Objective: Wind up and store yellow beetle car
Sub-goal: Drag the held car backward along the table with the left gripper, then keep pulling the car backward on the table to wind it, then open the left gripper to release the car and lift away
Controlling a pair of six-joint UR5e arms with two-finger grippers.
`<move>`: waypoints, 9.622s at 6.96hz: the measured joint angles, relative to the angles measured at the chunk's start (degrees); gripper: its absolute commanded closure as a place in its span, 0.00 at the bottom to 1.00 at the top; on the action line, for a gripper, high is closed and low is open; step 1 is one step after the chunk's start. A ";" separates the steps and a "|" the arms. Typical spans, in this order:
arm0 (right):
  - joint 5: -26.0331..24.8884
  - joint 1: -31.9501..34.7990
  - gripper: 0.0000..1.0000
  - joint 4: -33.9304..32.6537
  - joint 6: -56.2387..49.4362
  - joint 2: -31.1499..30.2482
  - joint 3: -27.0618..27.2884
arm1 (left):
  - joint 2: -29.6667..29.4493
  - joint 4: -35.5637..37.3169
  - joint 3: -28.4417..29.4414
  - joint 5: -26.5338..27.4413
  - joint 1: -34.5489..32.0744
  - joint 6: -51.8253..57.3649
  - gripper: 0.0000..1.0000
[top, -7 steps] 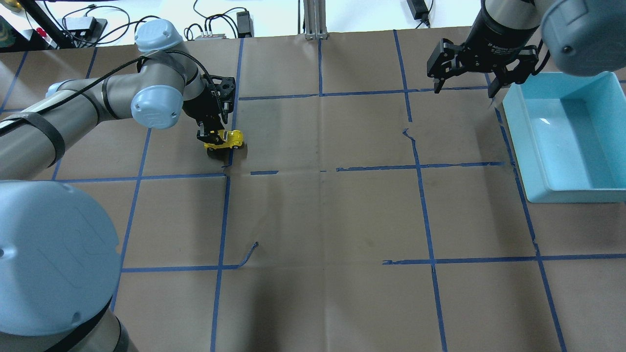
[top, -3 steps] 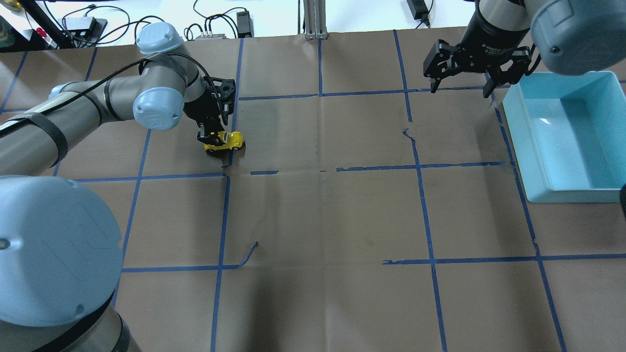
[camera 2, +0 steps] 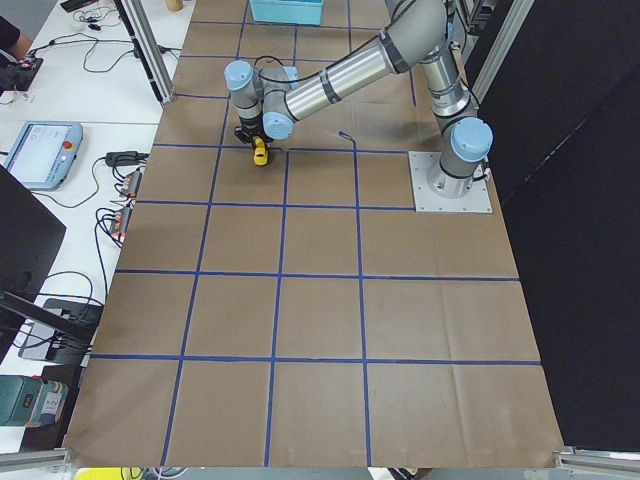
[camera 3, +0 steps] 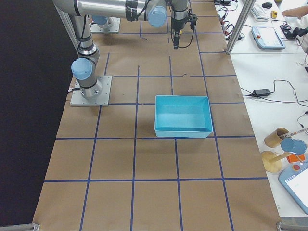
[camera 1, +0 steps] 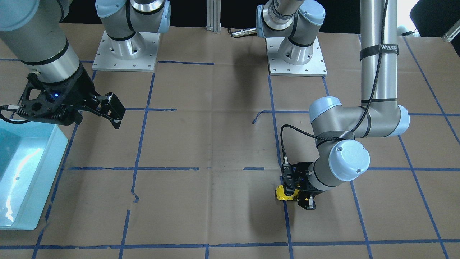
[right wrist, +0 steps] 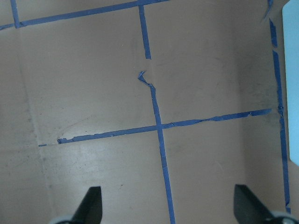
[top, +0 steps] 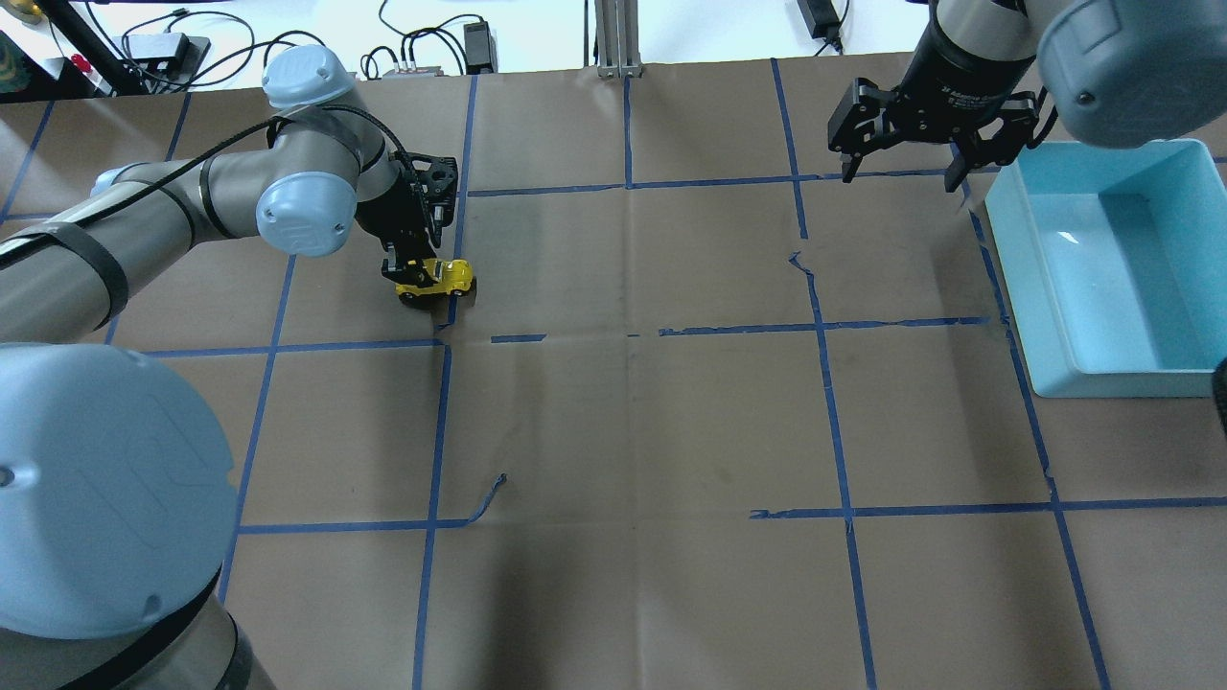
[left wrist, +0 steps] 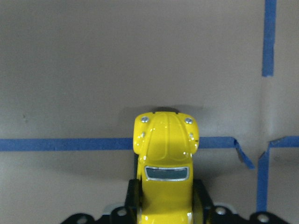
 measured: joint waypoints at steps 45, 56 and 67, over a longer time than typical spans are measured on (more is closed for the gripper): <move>0.16 -0.07 0.00 -0.49 -0.38 0.76 0.00 | -0.47 3.19 -0.31 1.23 11.85 11.53 1.00; 0.07 -0.07 0.00 -1.00 -0.49 0.60 -0.02 | -0.64 3.75 -0.26 1.54 15.23 14.80 1.00; -0.08 -0.25 0.00 -0.86 -0.75 0.50 0.33 | 13.17 -10.18 1.60 2.30 3.70 -19.56 0.00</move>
